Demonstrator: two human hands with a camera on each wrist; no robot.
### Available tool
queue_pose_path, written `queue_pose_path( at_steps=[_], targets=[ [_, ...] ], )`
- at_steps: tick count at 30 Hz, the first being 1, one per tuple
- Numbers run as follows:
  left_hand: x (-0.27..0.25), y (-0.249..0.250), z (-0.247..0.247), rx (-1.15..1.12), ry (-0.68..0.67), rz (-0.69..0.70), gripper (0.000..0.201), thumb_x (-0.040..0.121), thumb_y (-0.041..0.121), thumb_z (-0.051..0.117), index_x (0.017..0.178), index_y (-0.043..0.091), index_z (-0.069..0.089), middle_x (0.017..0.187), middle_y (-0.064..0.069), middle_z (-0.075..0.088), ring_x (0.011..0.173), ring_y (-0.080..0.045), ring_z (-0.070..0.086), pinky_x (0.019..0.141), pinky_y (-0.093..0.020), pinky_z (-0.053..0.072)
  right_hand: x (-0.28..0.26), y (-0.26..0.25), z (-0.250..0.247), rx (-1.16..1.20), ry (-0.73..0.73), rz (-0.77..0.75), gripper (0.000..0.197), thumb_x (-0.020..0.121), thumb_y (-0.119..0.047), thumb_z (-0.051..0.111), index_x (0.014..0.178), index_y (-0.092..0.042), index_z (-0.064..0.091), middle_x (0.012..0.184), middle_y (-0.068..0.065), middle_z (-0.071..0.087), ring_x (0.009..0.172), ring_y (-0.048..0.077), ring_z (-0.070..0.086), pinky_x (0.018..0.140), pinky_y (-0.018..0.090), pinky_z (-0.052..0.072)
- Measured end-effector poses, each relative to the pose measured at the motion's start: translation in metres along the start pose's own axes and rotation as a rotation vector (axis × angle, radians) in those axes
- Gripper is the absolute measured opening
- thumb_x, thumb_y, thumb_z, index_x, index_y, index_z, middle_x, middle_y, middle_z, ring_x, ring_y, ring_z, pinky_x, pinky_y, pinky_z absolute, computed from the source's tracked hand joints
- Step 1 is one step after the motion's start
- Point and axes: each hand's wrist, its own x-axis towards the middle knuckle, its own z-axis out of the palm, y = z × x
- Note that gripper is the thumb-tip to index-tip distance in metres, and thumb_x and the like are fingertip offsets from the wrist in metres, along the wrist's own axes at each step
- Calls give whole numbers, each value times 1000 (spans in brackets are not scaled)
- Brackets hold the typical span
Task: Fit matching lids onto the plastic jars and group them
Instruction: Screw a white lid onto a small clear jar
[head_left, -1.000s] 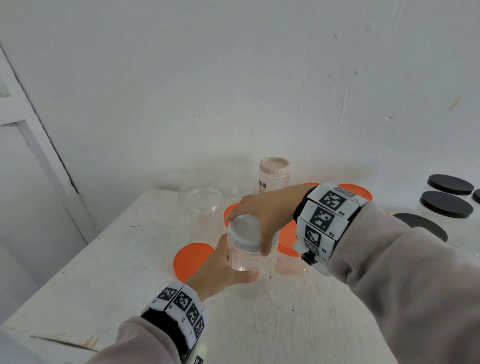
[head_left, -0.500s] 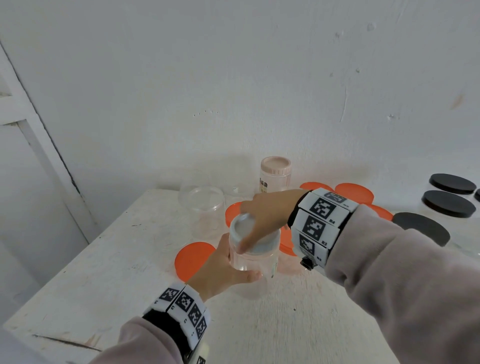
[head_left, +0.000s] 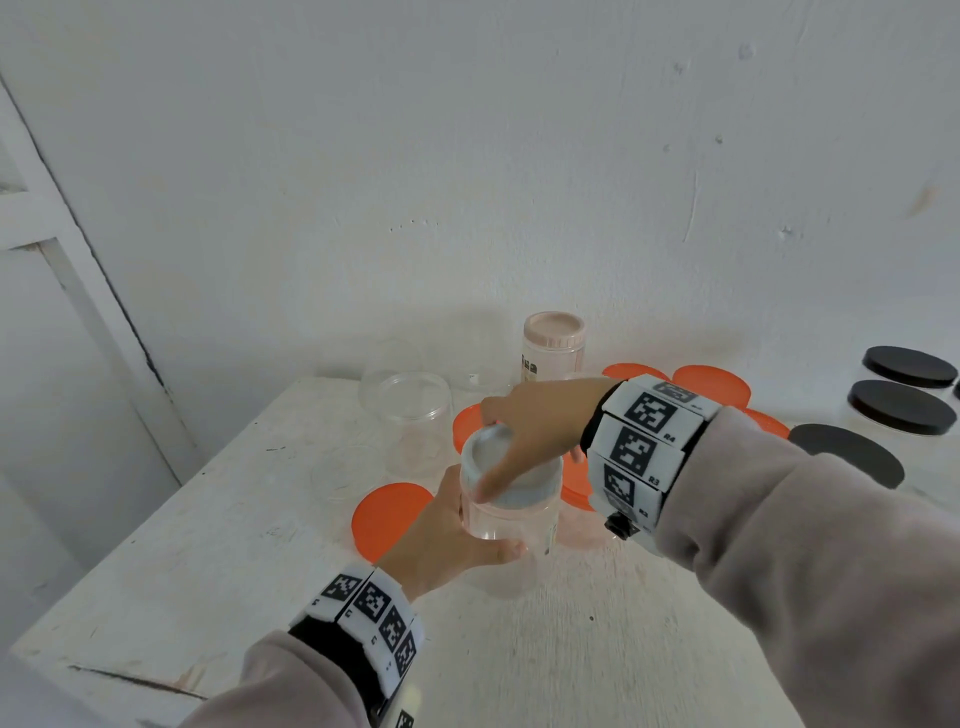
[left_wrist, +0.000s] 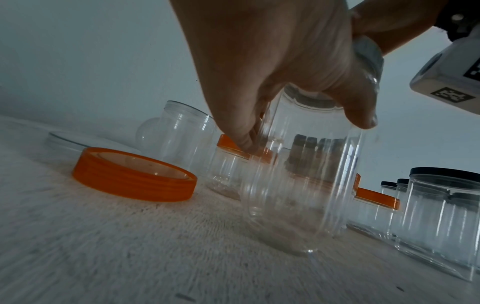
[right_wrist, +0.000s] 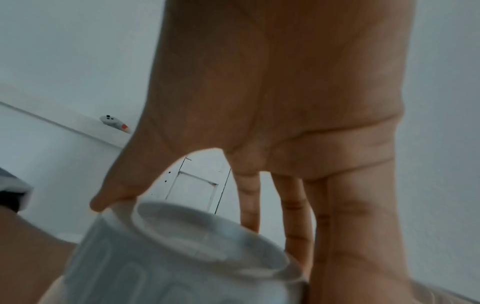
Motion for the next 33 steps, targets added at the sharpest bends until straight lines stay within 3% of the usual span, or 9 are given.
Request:
queue_pose_path(
  at_steps=[4,8,13,17,21,23,25,31,33],
  targets=[
    [0,0,0,1,-3,-1,100,61,43,86,139,40,25,135,20,47,125,1,45,107,-35,41,-1,2,-2,58,-81,8,63,61,-80,64,105,-38,46,90,-16,51,70,5,53,55,23,39],
    [1,0,0,5,0,-13,100,60,45,86,139,36,26,133,16,50,124,-3,48,107,-39,42,-4,2,-11,85,-195,-50,83,69,-49,79,136,-52,31,120,-13,38,112,18,43,90,37,44],
    [1,-2,0,-1,4,-9,96,60,44,87,134,47,27,131,23,50,121,5,47,104,-29,43,-4,0,-8,65,-126,-78,73,72,-56,74,134,-43,38,105,-15,40,86,10,48,70,26,39],
    [1,-2,0,8,18,-8,92,59,47,87,126,58,26,124,37,48,115,17,45,87,-9,42,-2,-2,2,20,1,12,64,68,-78,60,110,-32,44,79,-15,47,52,1,46,49,22,33],
    [1,-1,0,9,9,-8,92,59,46,87,126,56,25,125,36,47,115,18,44,83,-5,41,-1,1,0,50,-82,40,77,64,-78,64,120,-29,42,96,-12,54,79,8,55,63,25,42],
    [1,-2,0,-2,10,-16,92,61,42,88,129,51,26,129,27,49,117,12,46,86,-11,42,-2,2,-4,89,-158,5,86,64,-63,76,136,-41,34,121,-11,50,107,17,52,86,34,47],
    [1,-3,-1,-3,10,-19,92,62,39,87,131,47,27,130,22,49,118,9,47,87,-12,42,-3,1,-7,78,-196,-39,87,68,-49,80,138,-51,28,122,-13,39,115,19,44,93,39,44],
    [1,-3,0,-2,11,-15,91,64,38,87,126,56,24,131,28,46,120,12,44,91,-14,40,0,0,1,72,-78,-35,65,67,-69,69,115,-32,46,99,-11,52,71,6,52,56,23,38],
    [1,-3,0,-1,8,-14,90,63,40,87,125,57,24,128,32,46,117,15,44,86,-9,41,1,-1,3,28,-46,2,63,65,-78,62,105,-34,41,84,-15,46,63,4,46,55,24,36]
  ],
)
